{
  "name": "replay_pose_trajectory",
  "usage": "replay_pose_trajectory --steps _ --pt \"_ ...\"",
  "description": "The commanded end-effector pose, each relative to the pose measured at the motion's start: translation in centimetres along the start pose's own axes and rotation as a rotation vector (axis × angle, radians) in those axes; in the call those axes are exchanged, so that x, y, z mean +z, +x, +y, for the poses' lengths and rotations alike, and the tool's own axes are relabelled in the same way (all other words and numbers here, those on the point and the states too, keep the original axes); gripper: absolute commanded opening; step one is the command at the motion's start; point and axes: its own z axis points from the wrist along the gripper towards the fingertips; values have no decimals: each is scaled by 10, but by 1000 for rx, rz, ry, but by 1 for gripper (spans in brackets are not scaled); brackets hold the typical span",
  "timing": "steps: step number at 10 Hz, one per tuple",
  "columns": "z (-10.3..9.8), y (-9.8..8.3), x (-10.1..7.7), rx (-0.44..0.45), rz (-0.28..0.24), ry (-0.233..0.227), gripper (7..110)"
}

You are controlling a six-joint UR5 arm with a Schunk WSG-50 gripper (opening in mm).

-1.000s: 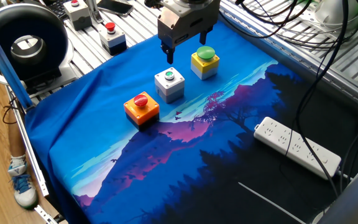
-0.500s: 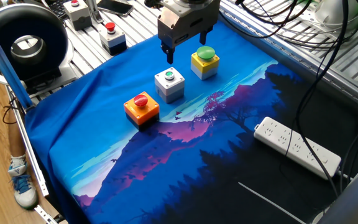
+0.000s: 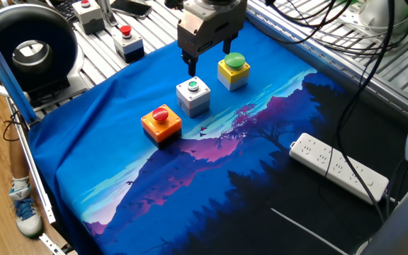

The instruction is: Press three buttons from left to right in sequence

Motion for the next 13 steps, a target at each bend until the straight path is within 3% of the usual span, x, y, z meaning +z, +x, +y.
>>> replay_pose_trajectory --steps 1,2,3,4,6,9,13 --pt "9 8 -2 0 51 -15 88" --pt "7 10 -2 6 60 -10 22" --pt "8 11 -1 17 68 -10 22" --pt "8 11 -1 22 69 -12 7" --pt "6 11 -1 15 70 -4 7" --pt "-8 2 -1 -61 49 62 7" --pt "4 3 -1 -53 49 14 7"
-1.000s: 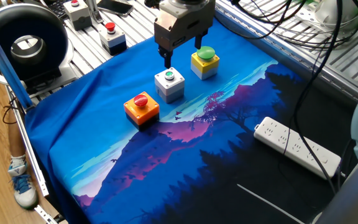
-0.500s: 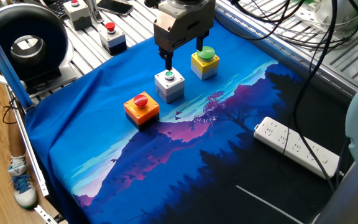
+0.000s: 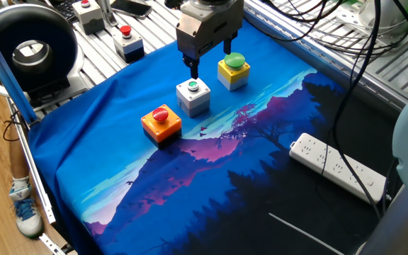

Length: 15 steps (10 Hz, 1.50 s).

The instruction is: Press three buttons from left to right in sequence

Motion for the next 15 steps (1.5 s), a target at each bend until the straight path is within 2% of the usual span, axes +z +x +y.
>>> replay_pose_trajectory --steps 1,2,4,5,8,9,10,11,15 --pt "11 -5 -2 -5 -19 -46 7" --pt "13 -8 -2 -18 -35 -55 44" --pt "11 -7 -3 -36 -31 -52 44" --pt "11 -7 -3 -44 -33 -50 66" --pt "12 -8 -3 -21 -34 -52 66" --pt "12 -9 -3 -2 -34 -49 44" --pt "10 -8 -3 10 -26 -36 44" --pt "9 -9 -3 7 -25 -30 7" --pt "4 -13 -2 -24 -39 -11 7"
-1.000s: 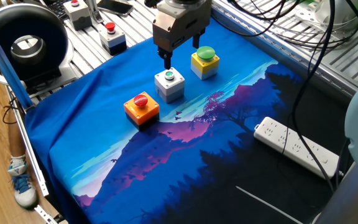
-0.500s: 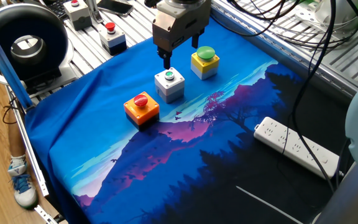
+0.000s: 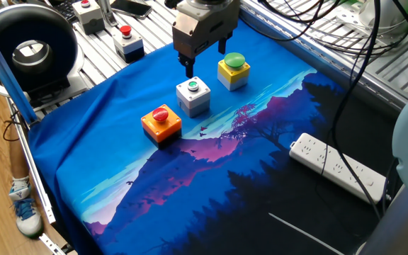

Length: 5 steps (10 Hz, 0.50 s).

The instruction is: Press three buttons from left to right in sequence

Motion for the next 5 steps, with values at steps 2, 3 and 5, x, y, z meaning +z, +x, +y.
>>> replay_pose_trajectory --steps 2,3,5 --pt "-1 -4 -1 -11 -13 1 7" --pt "-1 -4 0 -11 -13 1 7" --pt "-1 -4 0 -16 -15 3 7"
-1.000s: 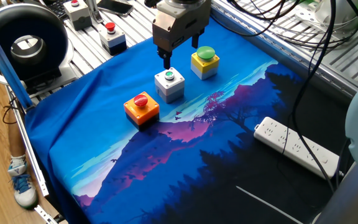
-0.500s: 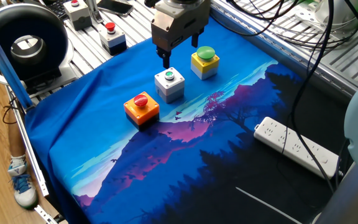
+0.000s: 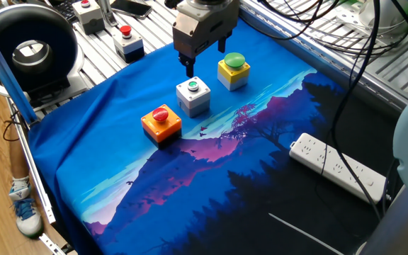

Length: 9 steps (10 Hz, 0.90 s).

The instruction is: Press three buttons from left to right in sequence

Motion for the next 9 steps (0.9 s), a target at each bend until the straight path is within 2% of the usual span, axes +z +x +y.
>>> replay_pose_trajectory --steps 1,9 --pt "1 -2 -1 -4 -8 -8 7" --pt "1 -4 -1 -6 -14 -6 7"
